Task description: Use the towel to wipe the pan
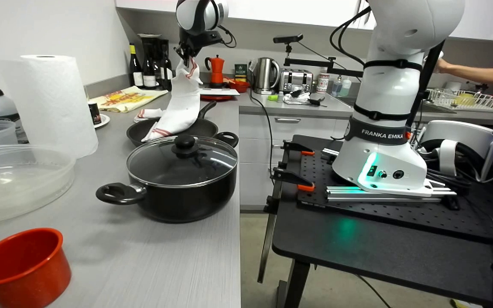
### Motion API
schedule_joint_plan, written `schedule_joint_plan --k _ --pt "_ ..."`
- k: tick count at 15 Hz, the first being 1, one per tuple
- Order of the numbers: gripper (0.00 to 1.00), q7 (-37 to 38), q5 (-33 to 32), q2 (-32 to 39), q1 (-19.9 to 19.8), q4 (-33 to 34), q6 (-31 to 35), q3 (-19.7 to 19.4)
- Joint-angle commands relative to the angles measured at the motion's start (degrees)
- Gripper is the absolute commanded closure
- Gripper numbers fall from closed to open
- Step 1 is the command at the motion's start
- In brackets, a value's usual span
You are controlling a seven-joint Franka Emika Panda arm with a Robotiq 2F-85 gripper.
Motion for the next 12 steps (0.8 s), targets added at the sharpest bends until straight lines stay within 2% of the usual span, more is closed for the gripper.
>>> schedule_joint_plan --k 1,7,8,9,12 --pt "0.98 2.2 4.1 5.5 -4.5 8.0 -5.6 2.4" --pt "0.98 0.7 8.6 13.5 -10.5 13.5 -9.1 7.2" --pt "0.69 0.4 9.0 14.4 -10.9 13.7 -8.8 7.8" --pt "0.68 0.1 9.4 15.1 -11.3 13.7 -8.2 8.5" --pt "0.45 -0.9 9.7 15.3 -11.5 12.1 -5.8 9.9"
